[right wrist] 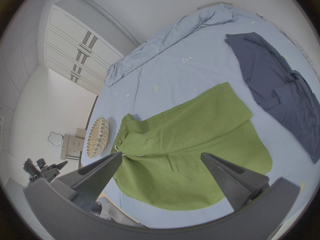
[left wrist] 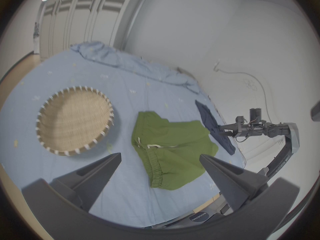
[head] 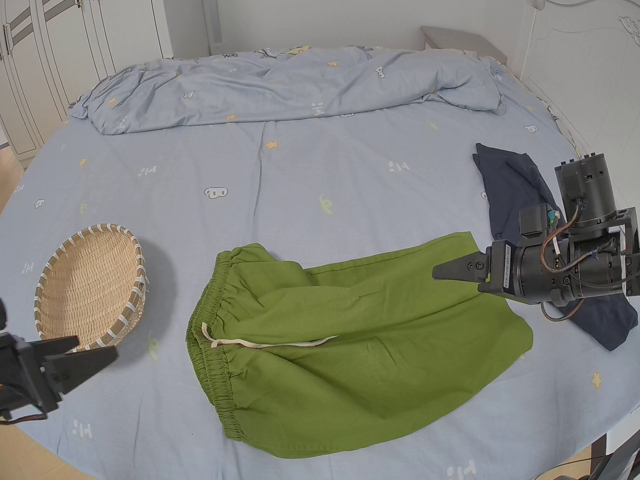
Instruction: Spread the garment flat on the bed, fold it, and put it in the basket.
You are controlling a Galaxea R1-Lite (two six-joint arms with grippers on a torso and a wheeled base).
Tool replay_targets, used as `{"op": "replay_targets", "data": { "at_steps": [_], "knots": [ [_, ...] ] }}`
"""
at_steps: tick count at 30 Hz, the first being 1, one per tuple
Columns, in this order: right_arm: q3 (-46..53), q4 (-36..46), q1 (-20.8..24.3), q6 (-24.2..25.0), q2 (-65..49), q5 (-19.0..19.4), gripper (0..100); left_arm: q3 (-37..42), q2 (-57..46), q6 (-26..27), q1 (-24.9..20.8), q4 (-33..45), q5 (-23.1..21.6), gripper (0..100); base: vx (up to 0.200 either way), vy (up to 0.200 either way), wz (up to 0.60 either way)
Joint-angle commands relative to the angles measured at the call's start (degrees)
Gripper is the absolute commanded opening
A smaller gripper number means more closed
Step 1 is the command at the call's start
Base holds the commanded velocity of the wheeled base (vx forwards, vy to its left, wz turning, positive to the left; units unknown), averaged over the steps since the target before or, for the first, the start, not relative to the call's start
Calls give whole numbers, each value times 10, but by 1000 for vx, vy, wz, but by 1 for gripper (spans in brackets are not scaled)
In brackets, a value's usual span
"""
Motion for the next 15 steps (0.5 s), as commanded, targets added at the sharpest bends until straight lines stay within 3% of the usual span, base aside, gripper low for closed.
{"op": "replay_targets", "data": {
  "at_steps": [1, 2, 3, 8, 15],
  "knots": [
    [52, -20, -32, -13, -50, -2, 100, 42, 378, -33, -24, -141, -93, 100, 0, 0, 0],
    [52, -20, -32, -13, -50, -2, 100, 42, 378, -33, -24, -141, -93, 100, 0, 0, 0],
    [57, -19, -36, -16, -60, -2, 100, 95, 401, -5, -26, -193, -100, 100, 0, 0, 0],
    [70, -19, -51, -40, -71, 1, 100, 177, 481, 92, -22, -296, -100, 100, 0, 0, 0],
    [78, -19, -51, -52, -75, 2, 100, 179, 488, 99, -19, -328, -109, 100, 0, 0, 0]
  ]
}}
